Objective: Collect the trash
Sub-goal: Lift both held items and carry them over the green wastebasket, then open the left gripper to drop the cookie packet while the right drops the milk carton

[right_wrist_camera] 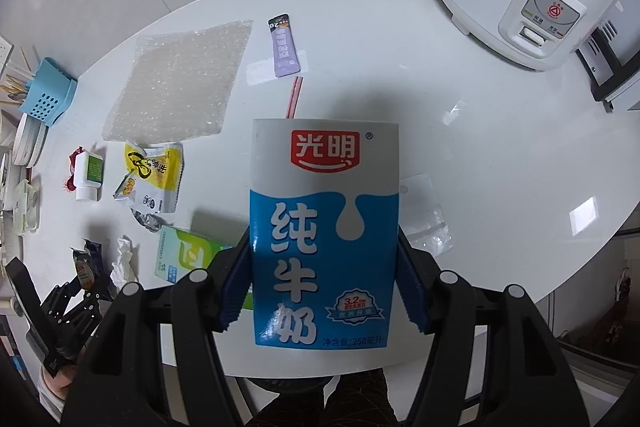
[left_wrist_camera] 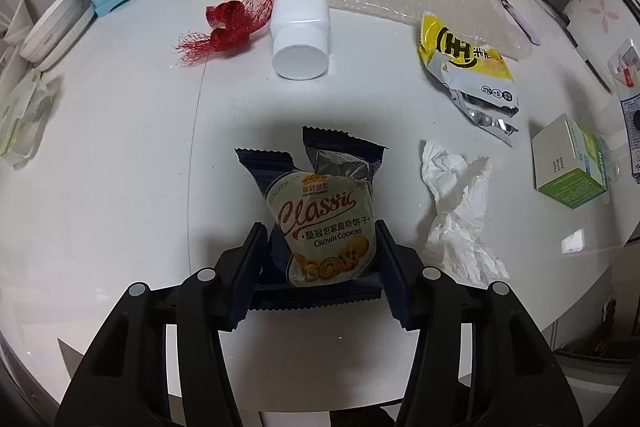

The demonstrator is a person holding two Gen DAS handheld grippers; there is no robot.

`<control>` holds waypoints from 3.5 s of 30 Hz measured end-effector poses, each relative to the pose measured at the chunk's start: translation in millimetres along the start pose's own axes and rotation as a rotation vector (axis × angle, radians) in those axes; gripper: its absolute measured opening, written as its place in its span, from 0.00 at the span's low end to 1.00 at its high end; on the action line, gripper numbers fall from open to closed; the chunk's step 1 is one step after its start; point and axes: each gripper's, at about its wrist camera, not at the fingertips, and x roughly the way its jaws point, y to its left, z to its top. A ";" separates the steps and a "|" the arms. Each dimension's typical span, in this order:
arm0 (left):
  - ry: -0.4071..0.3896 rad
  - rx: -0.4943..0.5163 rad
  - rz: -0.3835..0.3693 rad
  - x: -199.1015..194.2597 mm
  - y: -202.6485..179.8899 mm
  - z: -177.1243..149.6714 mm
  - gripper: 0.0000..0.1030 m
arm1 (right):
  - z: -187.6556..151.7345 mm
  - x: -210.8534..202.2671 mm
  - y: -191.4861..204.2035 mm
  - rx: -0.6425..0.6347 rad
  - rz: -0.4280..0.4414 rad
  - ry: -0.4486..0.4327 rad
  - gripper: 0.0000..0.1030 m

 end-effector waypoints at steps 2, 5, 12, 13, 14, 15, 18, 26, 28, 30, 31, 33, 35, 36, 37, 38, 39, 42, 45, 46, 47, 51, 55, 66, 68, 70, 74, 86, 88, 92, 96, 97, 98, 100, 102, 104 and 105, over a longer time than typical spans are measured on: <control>-0.007 -0.007 0.001 -4.7 1.8 -0.8 0.51 | -1.6 -1.6 1.8 -0.002 0.003 -0.003 0.58; -0.022 -0.023 0.007 -16.0 3.7 -4.5 0.51 | -5.5 -5.5 6.2 -0.010 0.009 -0.010 0.58; -0.084 -0.060 0.030 -55.5 6.7 -17.4 0.51 | -22.4 -23.8 24.9 -0.054 0.008 -0.051 0.58; -0.090 -0.061 0.031 -62.1 6.6 -19.6 0.51 | -25.8 -26.8 27.7 -0.059 0.010 -0.055 0.58; -0.096 -0.064 0.031 -67.5 6.5 -21.6 0.51 | -30.0 -30.4 30.6 -0.062 0.011 -0.062 0.58; -0.104 -0.068 0.027 -73.3 6.7 -23.3 0.51 | -34.5 -34.0 33.2 -0.062 0.012 -0.069 0.58; -0.132 -0.075 0.005 -91.6 7.4 -30.4 0.51 | -50.1 -44.9 43.0 -0.073 0.013 -0.091 0.58; -0.188 -0.038 -0.036 -128.3 6.6 -59.3 0.51 | -108.5 -67.7 71.6 -0.074 0.013 -0.133 0.58; -0.190 -0.031 -0.039 -133.7 5.3 -70.1 0.51 | -125.2 -72.1 78.0 -0.079 0.022 -0.147 0.58; -0.194 -0.025 -0.036 -137.8 3.1 -81.0 0.51 | -142.9 -75.8 84.6 -0.093 0.032 -0.159 0.58; -0.192 -0.026 -0.035 -139.4 2.1 -86.8 0.51 | -151.0 -76.9 87.3 -0.105 0.039 -0.163 0.58; -0.191 -0.034 -0.035 -142.6 0.7 -97.5 0.51 | -167.1 -78.2 90.8 -0.123 0.059 -0.169 0.58; -0.189 -0.053 -0.035 -145.5 -1.2 -109.9 0.51 | -183.0 -77.7 94.1 -0.147 0.085 -0.174 0.58; -0.190 -0.062 -0.036 -146.5 -2.5 -116.6 0.51 | -191.0 -77.2 95.0 -0.161 0.105 -0.178 0.58; -0.188 -0.071 -0.032 -146.9 -4.9 -124.4 0.51 | -199.2 -76.0 95.5 -0.179 0.115 -0.181 0.58; -0.182 -0.083 -0.029 -146.1 -6.5 -131.1 0.51 | -205.6 -74.7 95.6 -0.194 0.113 -0.182 0.58; -0.173 -0.100 -0.037 -145.0 -8.3 -138.8 0.51 | -213.3 -73.5 95.3 -0.206 0.114 -0.183 0.58; -0.164 -0.115 -0.038 -139.9 -17.1 -161.0 0.51 | -235.0 -64.3 90.3 -0.231 0.127 -0.163 0.58; -0.150 -0.139 -0.054 -130.9 -25.7 -179.5 0.51 | -252.9 -52.3 82.3 -0.252 0.128 -0.143 0.58; -0.148 -0.144 -0.054 -127.6 -28.5 -185.3 0.51 | -257.9 -47.9 79.3 -0.259 0.125 -0.141 0.58; -0.140 -0.146 -0.049 -123.4 -31.2 -189.8 0.51 | -262.4 -43.8 76.0 -0.265 0.120 -0.138 0.58; -0.113 -0.150 -0.045 -106.0 -42.4 -208.9 0.51 | -275.1 -26.8 66.0 -0.272 0.121 -0.125 0.58; -0.097 -0.151 -0.052 -91.2 -51.8 -223.9 0.51 | -286.0 -16.1 62.6 -0.295 0.111 -0.137 0.58; -0.053 -0.161 -0.092 -51.7 -73.3 -248.2 0.51 | -313.1 19.2 49.3 -0.284 0.091 -0.075 0.58; -0.038 -0.149 -0.094 -43.7 -78.9 -250.8 0.51 | -316.5 22.4 46.7 -0.280 0.084 -0.068 0.58; -0.023 -0.136 -0.095 -36.3 -84.1 -253.3 0.51 | -318.8 23.7 45.0 -0.275 0.082 -0.059 0.59; -0.012 -0.109 -0.108 -25.8 -92.6 -256.4 0.53 | -324.9 28.0 40.0 -0.270 0.078 -0.041 0.58; 0.029 -0.055 -0.096 26.3 -106.5 -267.4 0.61 | -338.4 48.7 22.7 -0.218 0.047 -0.010 0.58; 0.036 -0.051 -0.092 33.6 -107.6 -268.4 0.61 | -339.3 52.8 20.8 -0.212 0.040 -0.005 0.58; 0.042 -0.061 -0.095 39.5 -107.0 -266.6 0.70 | -342.9 59.1 15.3 -0.198 0.032 0.003 0.58; 0.028 -0.062 -0.092 35.5 -107.5 -265.0 0.80 | -343.1 62.6 10.1 -0.181 0.031 0.008 0.58; 0.023 -0.064 -0.090 34.1 -108.4 -265.6 0.84 | -341.7 63.4 10.6 -0.180 0.029 0.009 0.58; 0.017 -0.069 -0.087 32.3 -107.5 -264.9 0.87 | -340.5 64.3 10.9 -0.178 0.028 0.009 0.58; 0.002 -0.076 -0.085 27.5 -104.1 -262.4 0.91 | -339.1 64.9 12.1 -0.179 0.029 0.005 0.58; -0.010 -0.081 -0.093 22.8 -101.0 -259.8 0.94 | -338.4 65.1 14.2 -0.183 0.030 -0.003 0.59; -0.018 -0.082 -0.092 17.8 -96.8 -255.3 0.94 | -342.3 64.5 16.3 -0.183 0.039 -0.008 0.59; -0.026 -0.084 -0.092 14.7 -93.1 -253.3 0.94 | -345.5 63.9 17.9 -0.185 0.046 -0.012 0.59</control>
